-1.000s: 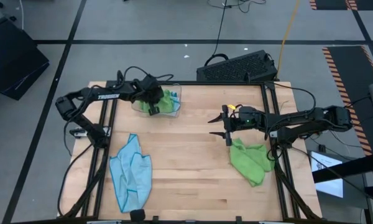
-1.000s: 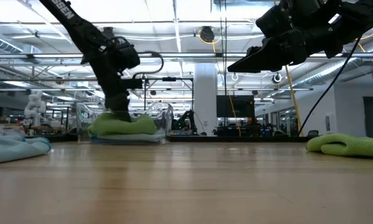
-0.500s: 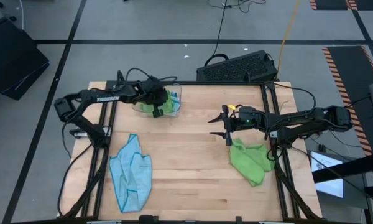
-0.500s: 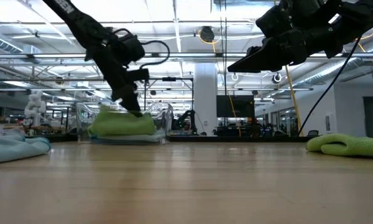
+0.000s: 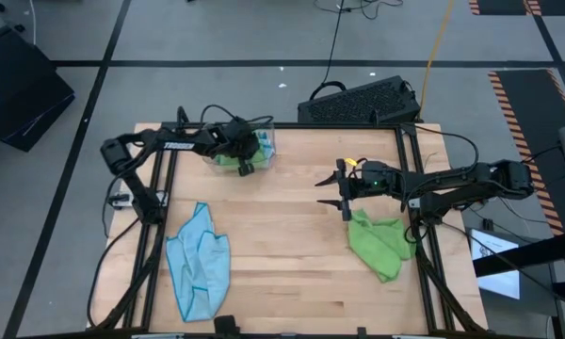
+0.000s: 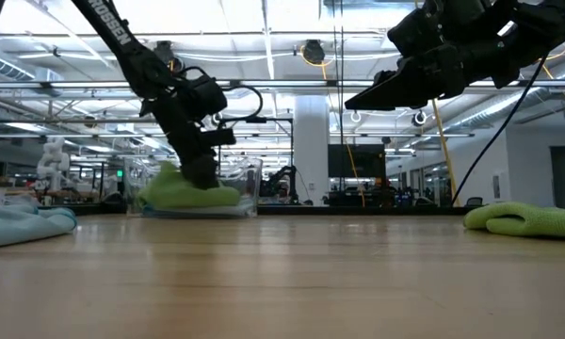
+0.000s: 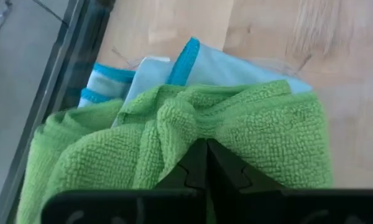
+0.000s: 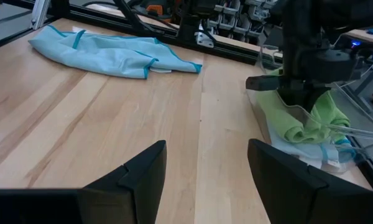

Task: Fold microfiber towels
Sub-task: Put the top green microfiber cloth into the bin

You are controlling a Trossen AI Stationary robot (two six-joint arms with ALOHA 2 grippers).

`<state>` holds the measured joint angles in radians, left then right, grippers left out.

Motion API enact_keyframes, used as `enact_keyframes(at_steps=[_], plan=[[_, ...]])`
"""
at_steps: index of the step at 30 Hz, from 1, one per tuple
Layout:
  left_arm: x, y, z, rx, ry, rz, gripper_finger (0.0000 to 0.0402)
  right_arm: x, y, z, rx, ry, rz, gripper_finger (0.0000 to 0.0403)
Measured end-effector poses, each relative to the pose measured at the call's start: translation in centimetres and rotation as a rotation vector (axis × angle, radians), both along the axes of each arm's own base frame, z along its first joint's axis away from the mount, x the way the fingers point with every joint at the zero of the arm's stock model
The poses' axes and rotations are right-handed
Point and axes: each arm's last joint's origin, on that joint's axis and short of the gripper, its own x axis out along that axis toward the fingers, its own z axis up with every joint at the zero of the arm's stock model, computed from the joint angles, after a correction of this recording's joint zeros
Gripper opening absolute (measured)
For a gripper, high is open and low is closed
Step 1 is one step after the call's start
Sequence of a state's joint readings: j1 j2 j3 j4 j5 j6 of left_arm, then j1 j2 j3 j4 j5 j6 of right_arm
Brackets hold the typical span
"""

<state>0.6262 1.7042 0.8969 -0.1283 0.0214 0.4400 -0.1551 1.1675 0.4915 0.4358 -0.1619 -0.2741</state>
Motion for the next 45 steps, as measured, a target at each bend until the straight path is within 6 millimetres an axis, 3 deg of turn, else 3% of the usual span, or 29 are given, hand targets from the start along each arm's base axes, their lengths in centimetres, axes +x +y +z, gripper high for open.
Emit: enact_keyframes(at_steps=[3, 10, 15, 21, 26, 37, 41, 45], plan=[[-0.4, -0.2, 1.1, 0.018, -0.012, 0.006, 0.0014, 0.0, 0.0, 0.0, 0.000, 0.000, 0.000, 0.0217], [-2.3, -1.3, 5.9, 0.095, -0.079, 0.095, 0.0014, 0.0, 0.0, 0.0, 0.000, 0.000, 0.000, 0.0217], [-4.6, -3.0, 7.8, -0.004, -0.049, 0.208, 0.0014, 0.0, 0.0, -0.1, 0.001, 0.007, 0.000, 0.0217], [-5.8, -4.3, 6.9, -0.084, 0.085, 0.285, 0.0014, 0.0, 0.0, -0.1, 0.000, 0.009, 0.000, 0.0217], [-5.9, -3.5, 5.0, -0.055, 0.111, 0.309, 0.0014, 0.0, 0.0, -0.1, 0.000, 0.007, 0.000, 0.0217], [-7.0, -0.7, 2.9, -0.030, 0.112, 0.409, 0.0014, 0.0, 0.0, -0.1, 0.002, 0.014, 0.000, 0.0217], [-7.2, -0.9, 3.2, -0.038, 0.124, 0.356, 0.0014, 0.0, 0.0, -0.1, 0.002, 0.014, 0.000, 0.0217], [-7.5, -1.3, 5.7, -0.001, 0.047, 0.365, 0.0014, 0.0, 0.0, -0.1, 0.002, 0.014, 0.000, 0.0217]])
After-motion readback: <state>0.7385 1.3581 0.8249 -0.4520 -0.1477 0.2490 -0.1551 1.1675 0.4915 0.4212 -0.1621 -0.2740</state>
